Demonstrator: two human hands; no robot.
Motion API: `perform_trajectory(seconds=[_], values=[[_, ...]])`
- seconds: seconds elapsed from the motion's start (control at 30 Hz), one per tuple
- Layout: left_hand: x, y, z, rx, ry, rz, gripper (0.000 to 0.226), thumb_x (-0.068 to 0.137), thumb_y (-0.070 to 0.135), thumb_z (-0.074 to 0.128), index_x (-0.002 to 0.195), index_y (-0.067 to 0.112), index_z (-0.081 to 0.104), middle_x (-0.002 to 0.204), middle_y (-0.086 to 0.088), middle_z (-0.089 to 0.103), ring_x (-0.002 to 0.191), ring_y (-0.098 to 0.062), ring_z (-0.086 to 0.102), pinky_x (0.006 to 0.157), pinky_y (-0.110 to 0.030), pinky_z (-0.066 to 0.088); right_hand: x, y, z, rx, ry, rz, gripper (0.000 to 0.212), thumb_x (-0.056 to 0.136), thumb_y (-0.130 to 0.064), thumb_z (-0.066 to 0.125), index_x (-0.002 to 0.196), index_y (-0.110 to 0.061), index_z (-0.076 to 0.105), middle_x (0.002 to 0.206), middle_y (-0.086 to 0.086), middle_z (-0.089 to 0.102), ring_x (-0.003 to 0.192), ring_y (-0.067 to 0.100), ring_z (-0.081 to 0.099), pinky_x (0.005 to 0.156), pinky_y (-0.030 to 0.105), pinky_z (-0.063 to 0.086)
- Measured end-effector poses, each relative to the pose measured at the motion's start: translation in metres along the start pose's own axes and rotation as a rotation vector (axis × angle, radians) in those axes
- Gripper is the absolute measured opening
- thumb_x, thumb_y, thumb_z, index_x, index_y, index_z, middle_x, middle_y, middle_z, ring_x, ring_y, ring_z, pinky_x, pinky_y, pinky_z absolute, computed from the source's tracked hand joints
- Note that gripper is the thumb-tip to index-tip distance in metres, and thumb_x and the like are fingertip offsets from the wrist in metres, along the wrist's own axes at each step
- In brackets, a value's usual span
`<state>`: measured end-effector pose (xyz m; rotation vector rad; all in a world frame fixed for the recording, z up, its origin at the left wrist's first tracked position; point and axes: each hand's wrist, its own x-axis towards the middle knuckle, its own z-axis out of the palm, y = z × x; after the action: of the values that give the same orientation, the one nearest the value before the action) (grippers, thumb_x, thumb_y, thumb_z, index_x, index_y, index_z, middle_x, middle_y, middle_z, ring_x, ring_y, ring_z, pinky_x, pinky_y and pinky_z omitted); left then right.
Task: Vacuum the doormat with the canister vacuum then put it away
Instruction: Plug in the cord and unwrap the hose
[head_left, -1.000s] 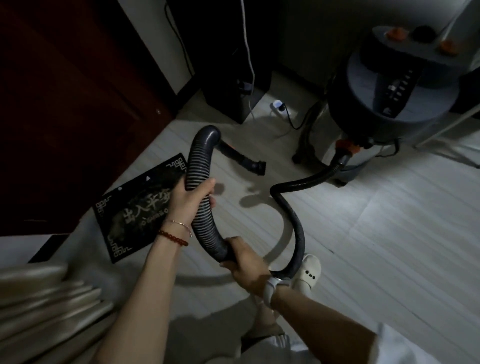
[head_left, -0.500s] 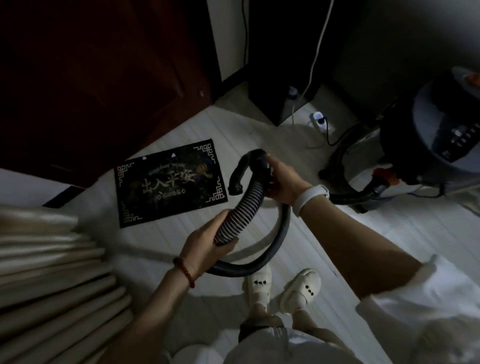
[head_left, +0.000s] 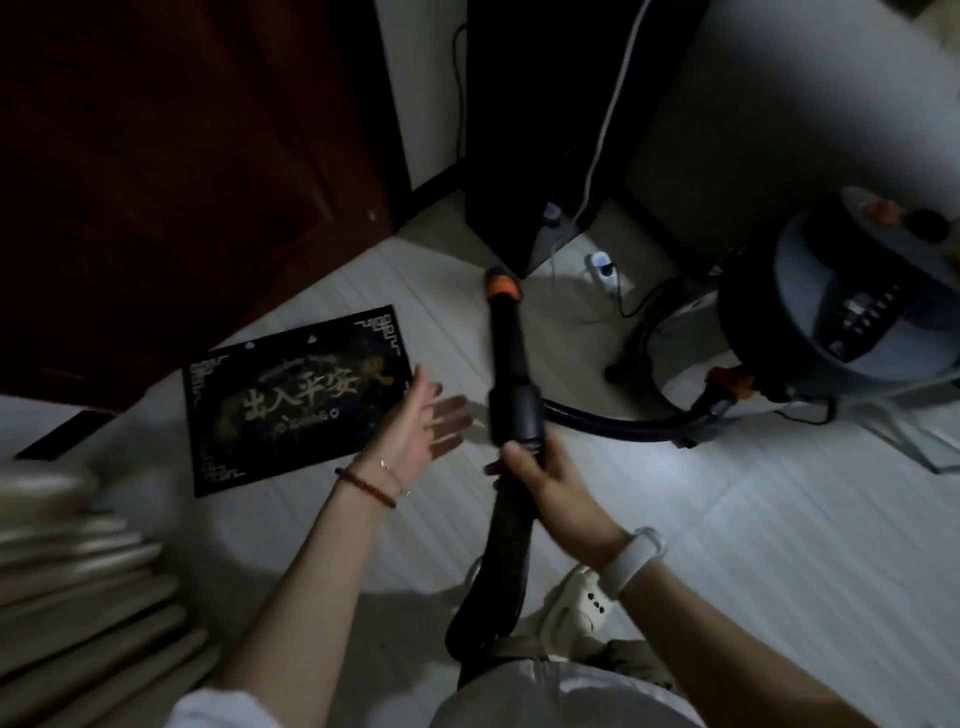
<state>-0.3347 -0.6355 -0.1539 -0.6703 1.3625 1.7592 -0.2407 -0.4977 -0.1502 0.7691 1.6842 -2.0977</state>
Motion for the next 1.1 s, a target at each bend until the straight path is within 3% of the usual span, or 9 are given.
perform_trajectory(seconds=[0.07, 0.17, 0.37, 0.53, 0.63, 0.7, 0.87, 1.0, 1.1], values=[[0.015, 0.024, 0.038, -0.169, -0.083, -0.015, 0.053, 0.093, 0.053, 0.033, 0.113, 0.008, 0.051, 0.100, -0.013, 0.060, 0.078, -0.022, 0.064, 0.068, -0.034, 0.053, -0.009, -0.007, 0.002, -0.036, -0.081, -0.027, 0.036, 0.092, -0.008, 0.051, 0.126, -0.007, 0.039, 0.105, 0.006, 0.057, 0.077, 0.005, 0.064, 0.075, 0.022, 0.053], [0.030, 0.039, 0.082, -0.098, 0.001, 0.187, 0.025, 0.095, 0.030, 0.048, 0.095, 0.005, 0.044, 0.068, -0.008, 0.050, 0.043, -0.015, 0.055, 0.045, -0.025, 0.049, -0.009, -0.023, -0.032, -0.081, -0.148, 0.002, 0.035, 0.094, -0.015, 0.050, 0.127, -0.008, 0.045, 0.113, 0.004, 0.059, 0.098, 0.010, 0.061, 0.088, 0.022, 0.050], [0.036, 0.016, 0.164, 0.280, -0.053, 0.531, 0.008, 0.095, 0.009, 0.046, 0.093, 0.015, 0.041, 0.058, 0.002, 0.050, 0.038, -0.010, 0.049, 0.042, -0.023, 0.045, 0.037, -0.088, -0.141, 0.096, 0.284, -0.057, 0.023, 0.097, -0.025, 0.041, 0.106, -0.011, 0.056, 0.095, 0.004, 0.064, 0.089, 0.016, 0.061, 0.079, 0.027, 0.051], [0.061, -0.013, 0.250, 0.639, 0.042, 0.606, 0.047, 0.091, 0.014, 0.055, 0.134, 0.007, 0.035, 0.101, -0.001, 0.056, 0.087, -0.013, 0.057, 0.064, -0.003, 0.041, 0.092, -0.169, -0.215, 0.036, 0.190, -0.215, 0.019, 0.095, -0.034, 0.043, 0.103, -0.023, 0.058, 0.102, -0.001, 0.065, 0.093, 0.011, 0.062, 0.081, 0.029, 0.047], [0.084, -0.016, 0.303, 0.741, -0.011, 0.601, 0.058, 0.090, 0.020, 0.056, 0.139, 0.012, 0.027, 0.115, -0.011, 0.060, 0.098, -0.026, 0.062, 0.070, -0.017, 0.046, 0.126, -0.204, -0.259, -0.170, 0.189, -0.204, 0.037, 0.092, -0.033, 0.052, 0.122, -0.011, 0.052, 0.113, 0.005, 0.058, 0.099, 0.014, 0.058, 0.082, 0.029, 0.049], [0.100, -0.008, 0.343, 0.797, -0.064, 0.560, 0.061, 0.090, 0.022, 0.056, 0.142, 0.016, 0.023, 0.122, 0.000, 0.055, 0.106, -0.016, 0.058, 0.076, -0.018, 0.044, 0.143, -0.221, -0.294, -0.231, 0.192, -0.207, 0.018, 0.090, -0.028, 0.058, 0.098, -0.012, 0.059, 0.095, 0.009, 0.060, 0.086, 0.016, 0.057, 0.077, 0.031, 0.048], [0.140, 0.019, 0.413, 0.785, -0.224, 0.381, 0.052, 0.089, 0.030, 0.059, 0.131, 0.008, 0.039, 0.128, -0.004, 0.054, 0.122, -0.018, 0.051, 0.098, -0.026, 0.044, 0.150, -0.254, -0.371, -0.180, 0.139, -0.172, 0.010, 0.092, -0.025, 0.055, 0.086, -0.016, 0.054, 0.079, -0.002, 0.057, 0.071, 0.007, 0.055, 0.066, 0.016, 0.046], [0.146, 0.018, 0.447, 0.636, -0.336, 0.250, 0.020, 0.092, 0.021, 0.052, 0.111, 0.028, 0.050, 0.114, 0.010, 0.058, 0.113, -0.007, 0.054, 0.091, -0.011, 0.043, 0.145, -0.254, -0.400, -0.102, 0.145, -0.149, 0.016, 0.087, -0.024, 0.060, 0.100, -0.017, 0.052, 0.085, -0.004, 0.056, 0.076, 0.005, 0.053, 0.066, 0.013, 0.045], [0.153, 0.010, 0.458, 0.474, -0.360, 0.143, 0.039, 0.078, 0.046, 0.066, 0.113, 0.034, 0.053, 0.123, 0.004, 0.059, 0.120, -0.014, 0.053, 0.102, -0.030, 0.041, 0.143, -0.254, -0.417, -0.065, 0.100, -0.123, 0.019, 0.087, -0.022, 0.060, 0.101, -0.011, 0.055, 0.088, 0.001, 0.055, 0.079, 0.010, 0.053, 0.070, 0.019, 0.044]])
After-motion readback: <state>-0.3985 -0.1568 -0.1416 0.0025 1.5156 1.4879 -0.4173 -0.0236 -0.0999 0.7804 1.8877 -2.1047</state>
